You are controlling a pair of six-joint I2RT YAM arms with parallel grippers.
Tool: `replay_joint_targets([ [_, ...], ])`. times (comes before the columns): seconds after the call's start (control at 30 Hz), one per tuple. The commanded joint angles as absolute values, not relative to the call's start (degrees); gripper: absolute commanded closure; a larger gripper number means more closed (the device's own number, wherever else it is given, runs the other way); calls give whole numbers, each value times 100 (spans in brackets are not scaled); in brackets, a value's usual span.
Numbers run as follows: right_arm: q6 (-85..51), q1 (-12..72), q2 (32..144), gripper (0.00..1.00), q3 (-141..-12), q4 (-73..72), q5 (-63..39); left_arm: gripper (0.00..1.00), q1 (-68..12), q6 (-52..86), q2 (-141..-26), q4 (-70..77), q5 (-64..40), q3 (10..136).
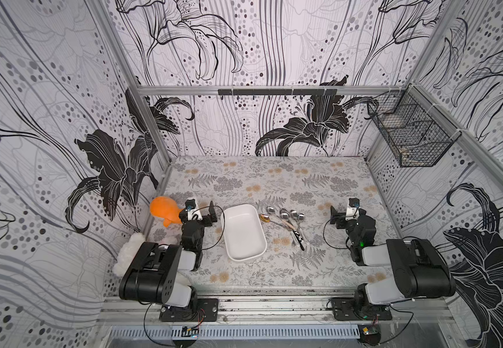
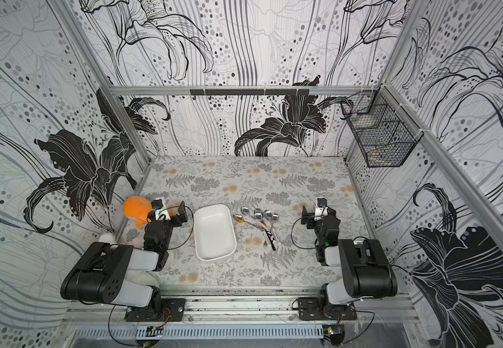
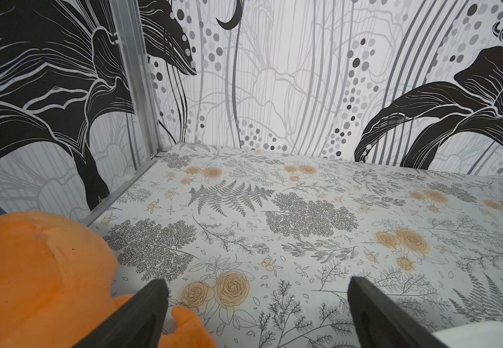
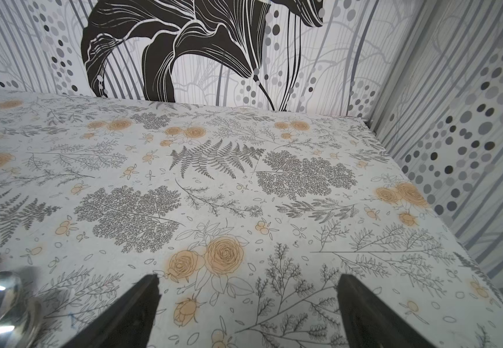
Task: Put the spoon into the storage box
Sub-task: Pick up the spoon from the center of the board.
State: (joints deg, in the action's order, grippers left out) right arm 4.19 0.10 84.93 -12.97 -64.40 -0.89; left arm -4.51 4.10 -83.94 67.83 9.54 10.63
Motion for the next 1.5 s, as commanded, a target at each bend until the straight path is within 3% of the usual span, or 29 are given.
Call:
replay_joint_targets([
  [0.0,519,-35,8552,3,-1389,-6600,-141,2,-487,448,-8462,7092,1046,1186],
  [1.03,492,-44,8552,3,-1401,-6583,-185,2,-362,518,-8457,7006,859,1223],
  [1.13,422,-96,8561,3,-1431,-6531,-202,2,-378,597,-8344,7035,1298,1182],
  [1.23,411,-97,8546,3,-1446,-6517,-40,2,-385,781,-7416,5748,1769,1443],
  [1.33,409,93,7823,3,-2100,-4940,489,2,-387,1387,-6419,4562,1981,1690],
  [1.47,-602,110,7212,3,-3187,-3106,744,2,-387,2234,-5459,3693,2069,1758],
])
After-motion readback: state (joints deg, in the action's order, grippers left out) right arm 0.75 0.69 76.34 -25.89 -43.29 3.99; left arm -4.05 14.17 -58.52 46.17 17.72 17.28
